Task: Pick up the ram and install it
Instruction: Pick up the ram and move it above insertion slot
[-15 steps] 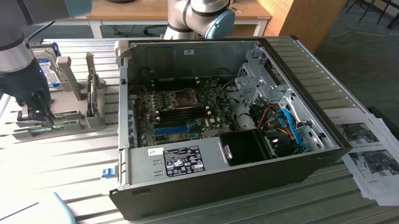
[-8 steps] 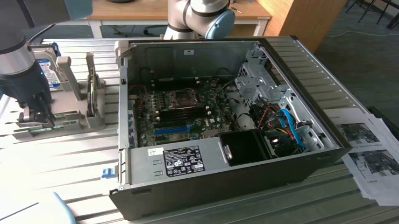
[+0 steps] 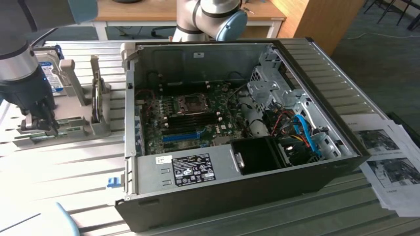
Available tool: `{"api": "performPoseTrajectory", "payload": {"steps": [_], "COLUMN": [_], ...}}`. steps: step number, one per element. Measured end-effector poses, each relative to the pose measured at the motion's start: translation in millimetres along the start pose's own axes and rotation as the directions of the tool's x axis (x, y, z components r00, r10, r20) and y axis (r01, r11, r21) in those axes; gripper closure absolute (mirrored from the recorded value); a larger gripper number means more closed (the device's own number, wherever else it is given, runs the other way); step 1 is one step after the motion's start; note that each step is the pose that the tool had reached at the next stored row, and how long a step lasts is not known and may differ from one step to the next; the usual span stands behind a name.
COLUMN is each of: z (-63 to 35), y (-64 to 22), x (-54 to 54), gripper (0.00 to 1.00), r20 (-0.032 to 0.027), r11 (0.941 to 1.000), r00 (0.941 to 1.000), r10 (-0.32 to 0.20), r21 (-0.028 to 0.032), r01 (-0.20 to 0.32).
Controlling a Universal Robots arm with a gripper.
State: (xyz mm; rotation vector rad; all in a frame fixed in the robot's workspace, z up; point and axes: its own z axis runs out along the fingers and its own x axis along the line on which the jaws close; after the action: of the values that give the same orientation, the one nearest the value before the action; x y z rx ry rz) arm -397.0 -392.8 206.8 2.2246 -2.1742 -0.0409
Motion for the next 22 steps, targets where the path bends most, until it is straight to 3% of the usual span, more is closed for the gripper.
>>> {"api": "performPoseTrajectory", "payload": {"steps": [22], "z": [1.9], "y": [-4.4], "x": [0.0], "gripper": [0.77], "r20": [0.0001], "r11": [1.0000], "r00": [1.0000], "r10": [0.000], "r21": [0.0004], "r01": [0.000]}}
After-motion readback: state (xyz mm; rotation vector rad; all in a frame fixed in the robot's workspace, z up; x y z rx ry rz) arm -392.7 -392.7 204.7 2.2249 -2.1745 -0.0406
